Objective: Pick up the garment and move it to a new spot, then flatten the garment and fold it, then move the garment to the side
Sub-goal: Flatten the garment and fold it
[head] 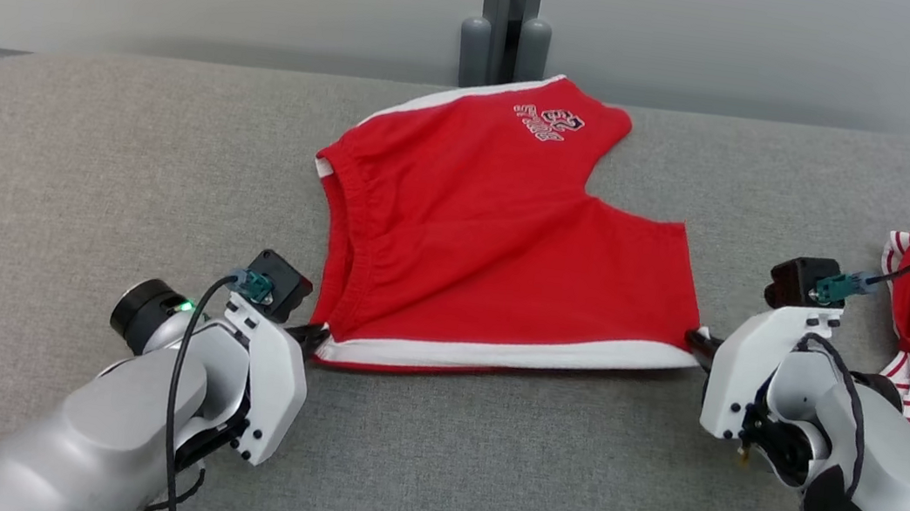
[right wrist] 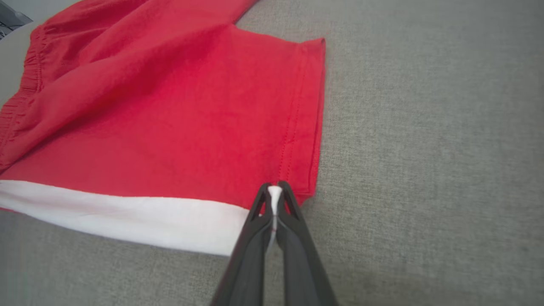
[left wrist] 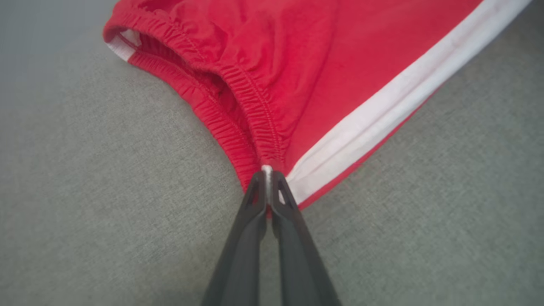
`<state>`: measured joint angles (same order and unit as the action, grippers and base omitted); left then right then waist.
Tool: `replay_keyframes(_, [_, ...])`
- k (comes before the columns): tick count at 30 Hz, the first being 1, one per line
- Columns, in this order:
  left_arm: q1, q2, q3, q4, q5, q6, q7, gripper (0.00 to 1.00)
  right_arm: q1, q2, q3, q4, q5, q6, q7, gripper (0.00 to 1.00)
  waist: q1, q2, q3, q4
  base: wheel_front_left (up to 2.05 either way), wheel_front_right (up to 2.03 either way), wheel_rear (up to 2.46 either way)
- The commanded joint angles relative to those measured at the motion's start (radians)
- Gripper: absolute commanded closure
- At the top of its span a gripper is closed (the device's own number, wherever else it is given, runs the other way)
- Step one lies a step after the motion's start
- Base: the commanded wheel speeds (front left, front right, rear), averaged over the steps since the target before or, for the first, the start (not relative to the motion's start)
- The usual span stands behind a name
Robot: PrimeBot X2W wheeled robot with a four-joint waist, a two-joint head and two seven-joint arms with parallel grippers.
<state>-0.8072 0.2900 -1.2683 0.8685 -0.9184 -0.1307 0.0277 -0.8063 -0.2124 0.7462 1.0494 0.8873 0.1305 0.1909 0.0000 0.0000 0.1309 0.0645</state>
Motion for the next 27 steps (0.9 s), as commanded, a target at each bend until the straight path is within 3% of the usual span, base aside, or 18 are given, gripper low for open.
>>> replay_keyframes(1, [0.019, 0.013, -0.003, -0.006, -0.004, 0.0, 0.007, 1.0, 0.018, -0.016, 0.008, -0.008, 0.01, 0.001, 0.014, 1.0, 0.0, 0.0, -0.02, -0.004, 0.0, 0.0, 0.0])
replay_keyframes(12, [0.126, 0.113, -0.009, -0.161, -0.009, 0.0, 0.164, 1.0, 0.116, -0.121, 0.123, -0.151, 0.135, 0.0, 0.265, 1.0, 0.0, 0.0, -0.119, -0.008, 0.0, 0.0, 0.0])
replay_keyframes(22, [0.241, 0.264, -0.009, -0.407, -0.072, 0.001, 0.334, 1.0, 0.214, -0.236, 0.162, -0.341, 0.229, 0.0, 0.492, 1.0, 0.0, 0.0, -0.163, -0.015, 0.0, 0.0, 0.0])
replay_keyframes(27, [0.303, 0.332, -0.004, -0.563, -0.113, 0.043, 0.361, 1.0, 0.287, -0.298, 0.145, -0.442, 0.246, 0.0, 0.56, 1.0, 0.0, 0.0, -0.162, -0.017, 0.0, 0.0, 0.0])
